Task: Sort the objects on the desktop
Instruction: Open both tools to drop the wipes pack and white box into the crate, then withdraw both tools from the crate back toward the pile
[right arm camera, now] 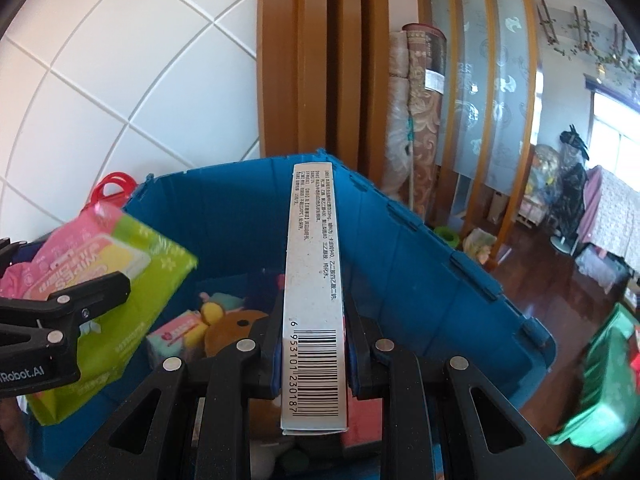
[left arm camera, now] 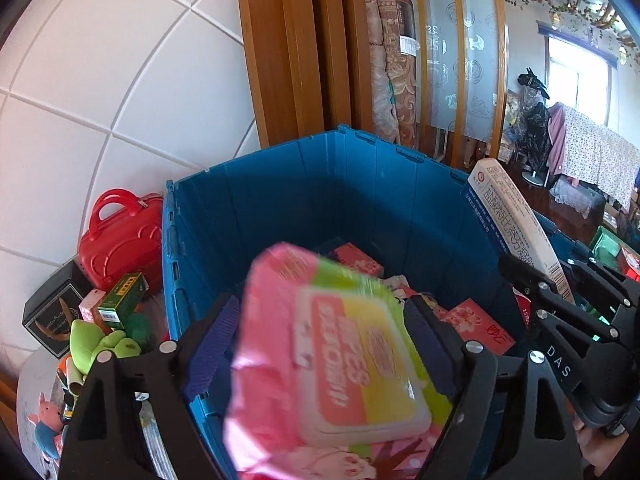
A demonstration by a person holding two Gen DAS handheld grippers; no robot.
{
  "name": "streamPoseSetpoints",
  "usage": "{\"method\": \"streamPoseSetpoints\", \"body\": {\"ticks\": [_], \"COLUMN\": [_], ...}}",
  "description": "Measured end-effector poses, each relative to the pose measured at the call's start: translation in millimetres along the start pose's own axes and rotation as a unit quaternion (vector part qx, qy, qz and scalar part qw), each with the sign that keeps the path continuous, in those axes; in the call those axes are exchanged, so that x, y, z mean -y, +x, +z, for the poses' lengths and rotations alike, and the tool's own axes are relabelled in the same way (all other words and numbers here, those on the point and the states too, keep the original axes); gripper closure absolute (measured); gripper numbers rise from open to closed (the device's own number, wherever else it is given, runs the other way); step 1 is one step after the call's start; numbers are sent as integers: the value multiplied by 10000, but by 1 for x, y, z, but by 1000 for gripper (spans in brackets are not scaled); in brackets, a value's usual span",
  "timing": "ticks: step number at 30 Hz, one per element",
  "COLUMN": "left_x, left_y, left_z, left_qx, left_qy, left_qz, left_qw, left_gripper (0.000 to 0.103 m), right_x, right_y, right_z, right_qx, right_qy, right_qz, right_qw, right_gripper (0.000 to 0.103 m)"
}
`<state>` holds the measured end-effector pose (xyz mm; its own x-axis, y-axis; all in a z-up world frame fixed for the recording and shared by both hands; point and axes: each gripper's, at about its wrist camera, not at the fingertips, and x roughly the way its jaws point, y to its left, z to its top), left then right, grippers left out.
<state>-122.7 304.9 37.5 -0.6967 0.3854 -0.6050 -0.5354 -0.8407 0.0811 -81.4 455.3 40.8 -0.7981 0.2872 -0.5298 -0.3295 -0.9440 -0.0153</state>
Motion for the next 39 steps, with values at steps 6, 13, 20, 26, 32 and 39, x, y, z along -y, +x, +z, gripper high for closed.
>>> {"method": "streamPoseSetpoints", "body": {"ticks": [6, 13, 20, 26, 32, 39], "left_x": [-4, -12, -32, -48, -67, -98], "left_y": [-13, -27, -50, -70, -93, -122], "left_z": [1, -10, -27, -44, -72, -108], "left_qx": [162, 242, 380, 379, 369, 356], "left_qy": [0, -40, -251, -324, -391, -465], "left_qz": [-13, -120, -162, -172, -178, -115], "left_qw": [9999, 9996, 9988, 9986, 9984, 9982], "left_gripper": [16, 15, 7, 7, 7, 7], "right_x": [3, -10, -28, -45, -66, -106], "right_y": [6, -12, -32, -52, -75, -111], "right_z": [2, 2, -5, -11, -20, -37], "right_qx": [-55, 156, 212, 259, 282, 329], "right_qy": [-46, -205, -309, -339, -310, -478], "right_qz": [-134, -321, -265, -156, -25, 223], "right_qw": [9999, 9992, 9989, 9990, 9991, 9981], "right_gripper": [53, 2, 0, 0, 0, 0]}}
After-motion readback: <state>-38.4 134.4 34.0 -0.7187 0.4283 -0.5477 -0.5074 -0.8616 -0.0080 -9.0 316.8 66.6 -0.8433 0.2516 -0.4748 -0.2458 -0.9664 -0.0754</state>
